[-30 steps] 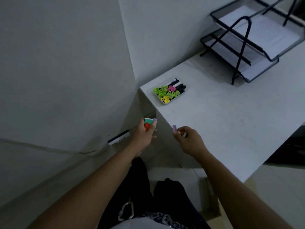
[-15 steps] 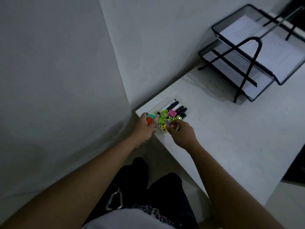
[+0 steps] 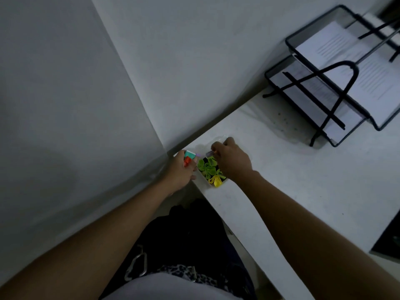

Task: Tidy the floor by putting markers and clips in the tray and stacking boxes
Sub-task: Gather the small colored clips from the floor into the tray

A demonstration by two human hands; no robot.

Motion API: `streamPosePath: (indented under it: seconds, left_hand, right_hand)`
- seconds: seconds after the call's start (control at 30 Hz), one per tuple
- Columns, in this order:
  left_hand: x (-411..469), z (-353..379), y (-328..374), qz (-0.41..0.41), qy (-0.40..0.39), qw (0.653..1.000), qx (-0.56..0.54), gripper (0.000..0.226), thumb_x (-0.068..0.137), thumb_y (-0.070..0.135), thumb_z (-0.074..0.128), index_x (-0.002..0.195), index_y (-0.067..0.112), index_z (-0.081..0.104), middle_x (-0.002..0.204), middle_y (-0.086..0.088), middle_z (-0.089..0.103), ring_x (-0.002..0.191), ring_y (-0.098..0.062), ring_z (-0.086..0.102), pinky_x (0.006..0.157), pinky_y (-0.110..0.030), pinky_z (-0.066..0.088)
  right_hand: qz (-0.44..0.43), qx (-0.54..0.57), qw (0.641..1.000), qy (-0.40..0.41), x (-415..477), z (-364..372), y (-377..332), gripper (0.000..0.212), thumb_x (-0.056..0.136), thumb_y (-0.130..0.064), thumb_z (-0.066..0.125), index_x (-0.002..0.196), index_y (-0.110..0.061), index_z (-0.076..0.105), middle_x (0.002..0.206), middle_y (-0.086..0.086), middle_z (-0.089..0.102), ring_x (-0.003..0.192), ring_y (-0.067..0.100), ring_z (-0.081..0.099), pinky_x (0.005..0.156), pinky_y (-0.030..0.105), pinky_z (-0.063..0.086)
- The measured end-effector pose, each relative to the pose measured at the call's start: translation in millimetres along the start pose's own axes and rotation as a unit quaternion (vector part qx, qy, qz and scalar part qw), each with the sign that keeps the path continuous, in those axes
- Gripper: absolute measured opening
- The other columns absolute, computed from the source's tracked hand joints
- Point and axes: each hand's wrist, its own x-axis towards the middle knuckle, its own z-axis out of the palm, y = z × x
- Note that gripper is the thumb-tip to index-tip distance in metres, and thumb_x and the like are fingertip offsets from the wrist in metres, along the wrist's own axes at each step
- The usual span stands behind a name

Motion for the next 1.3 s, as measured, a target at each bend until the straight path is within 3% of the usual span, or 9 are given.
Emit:
streamPosePath:
  seconds: [0.17,0.3,0.43,0.5,0.63,0.73,1.03,1.17,1.3]
  left_hand:
    - [5,-2,2,-0.007,0.009,1.000,0.025,0.036,0.091,0.043,0.054,0.118,0.020,0.046,0.104,0.000,0.060,0.086,-0.013,0.067,0.081,-0.049,0.058]
    - [5,0,4,-0.007,0.010,0.999,0.050,0.034,0.091,0.045,0.052,0.116,0.024,0.046,0.106,0.000,0.061,0.086,-0.012,0.068,0.079,-0.048,0.058]
    - [7,7,10,-0.009,0.017,0.996,0.092,0.032,0.093,0.043,0.050,0.113,0.019,0.048,0.090,-0.004,0.066,0.065,-0.015,0.067,0.072,-0.044,0.059]
    - [10,10,12,0.002,0.013,0.995,0.100,0.028,0.093,0.040,0.052,0.108,0.017,0.049,0.086,-0.007,0.064,0.066,-0.019,0.064,0.066,-0.043,0.059]
    - [17,19,18,0.009,-0.003,0.992,0.129,0.031,0.091,0.044,0.053,0.106,0.017,0.051,0.090,-0.005,0.062,0.066,-0.012,0.057,0.056,-0.029,0.050]
    - [21,26,23,-0.002,-0.008,0.988,0.151,0.032,0.092,0.044,0.051,0.109,0.017,0.050,0.087,0.000,0.059,0.064,-0.007,0.054,0.050,-0.018,0.039]
    - [30,26,19,-0.001,0.008,0.991,0.135,0.031,0.093,0.040,0.052,0.111,0.015,0.050,0.099,-0.007,0.063,0.085,-0.020,0.063,0.066,-0.035,0.054]
    - [32,28,21,0.004,0.021,0.985,0.173,0.031,0.095,0.038,0.049,0.113,0.013,0.048,0.097,-0.006,0.061,0.084,-0.019,0.059,0.056,-0.024,0.042]
    - [33,28,24,0.006,0.016,0.978,0.206,0.029,0.096,0.034,0.047,0.114,0.012,0.047,0.098,-0.007,0.058,0.083,-0.019,0.057,0.056,-0.024,0.041]
  right_hand:
    - [-0.055,-0.042,0.997,-0.038,9,10,1,0.042,0.093,-0.026,0.055,0.134,-0.027,0.045,0.125,0.010,0.043,0.105,0.027,0.053,0.065,0.036,0.052]
    - [-0.035,0.066,0.997,-0.030,9,15,10,0.037,0.097,-0.030,0.047,0.134,-0.027,0.046,0.122,0.008,0.047,0.101,0.024,0.057,0.072,0.039,0.056]
    - [0.030,0.160,0.987,-0.016,11,10,24,0.034,0.096,-0.028,0.049,0.130,-0.024,0.051,0.122,0.009,0.053,0.107,0.026,0.056,0.084,0.039,0.052]
    - [0.039,0.181,0.983,-0.006,14,8,30,0.032,0.095,-0.027,0.052,0.127,-0.021,0.054,0.118,0.010,0.057,0.104,0.026,0.057,0.083,0.035,0.050]
    - [0.041,0.211,0.977,-0.004,19,2,36,0.032,0.095,-0.026,0.053,0.126,-0.018,0.056,0.116,0.010,0.061,0.103,0.024,0.059,0.084,0.033,0.049]
    - [0.038,0.234,0.971,-0.011,23,0,36,0.033,0.093,-0.026,0.055,0.125,-0.019,0.056,0.117,0.009,0.062,0.104,0.025,0.061,0.088,0.040,0.053]
    - [0.074,0.257,0.963,-0.031,37,2,37,0.031,0.094,-0.029,0.056,0.123,-0.019,0.056,0.119,0.009,0.063,0.096,0.022,0.062,0.082,0.029,0.051]
    - [0.063,0.242,0.967,-0.053,35,5,40,0.027,0.093,-0.028,0.058,0.118,-0.018,0.058,0.113,0.008,0.065,0.096,0.023,0.061,0.079,0.029,0.049]
    - [0.071,0.230,0.969,-0.060,35,6,41,0.023,0.093,-0.027,0.055,0.114,-0.017,0.057,0.104,0.009,0.065,0.087,0.021,0.060,0.073,0.029,0.048]
